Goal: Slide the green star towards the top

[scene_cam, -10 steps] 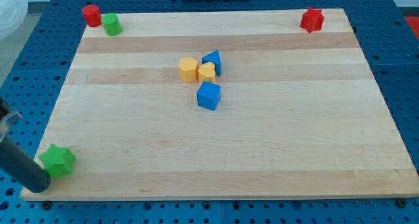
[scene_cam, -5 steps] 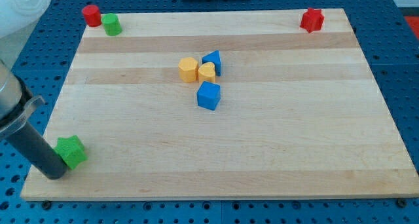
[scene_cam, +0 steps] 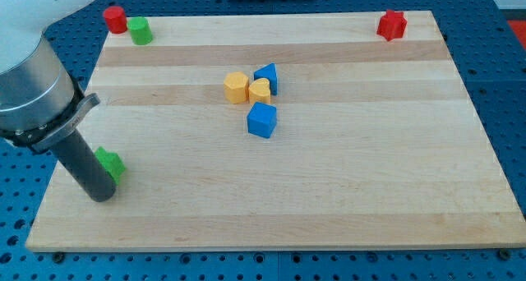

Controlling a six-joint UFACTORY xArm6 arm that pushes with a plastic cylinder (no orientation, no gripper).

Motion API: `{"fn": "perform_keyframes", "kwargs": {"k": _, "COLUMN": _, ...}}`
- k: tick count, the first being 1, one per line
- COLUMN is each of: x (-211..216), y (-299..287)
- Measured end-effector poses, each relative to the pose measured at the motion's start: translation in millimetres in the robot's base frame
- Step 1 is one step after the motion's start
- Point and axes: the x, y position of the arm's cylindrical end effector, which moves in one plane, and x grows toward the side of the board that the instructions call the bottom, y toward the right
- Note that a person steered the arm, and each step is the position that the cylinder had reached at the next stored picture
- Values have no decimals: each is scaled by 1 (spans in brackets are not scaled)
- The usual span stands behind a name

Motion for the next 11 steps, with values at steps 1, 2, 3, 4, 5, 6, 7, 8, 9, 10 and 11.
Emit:
{"fn": "perform_keyframes", "kwargs": {"k": 1, "x": -8, "y": 0}}
{"fn": "perform_keyframes", "kwargs": {"k": 2, "x": -19, "y": 0}}
{"fn": "perform_keyframes", "kwargs": {"k": 3, "x": -26, "y": 0}}
{"fn": "perform_keyframes", "kwargs": {"k": 4, "x": -29, "y": -6}}
{"fn": "perform_keyframes", "kwargs": {"k": 5, "x": -29, "y": -14}}
{"fn": "perform_keyframes", "kwargs": {"k": 6, "x": -29, "y": -21}}
{"fn": "perform_keyframes", "kwargs": {"k": 7, "x": -32, "y": -24}}
{"fn": "perform_keyframes", "kwargs": {"k": 8, "x": -39, "y": -24}}
{"fn": "perform_keyframes", "kwargs": {"k": 9, "x": -51, "y": -22}}
{"fn": "perform_keyframes", "kwargs": {"k": 10, "x": -63, "y": -22}}
{"fn": "perform_keyframes", "kwargs": {"k": 11, "x": -75, "y": -22}}
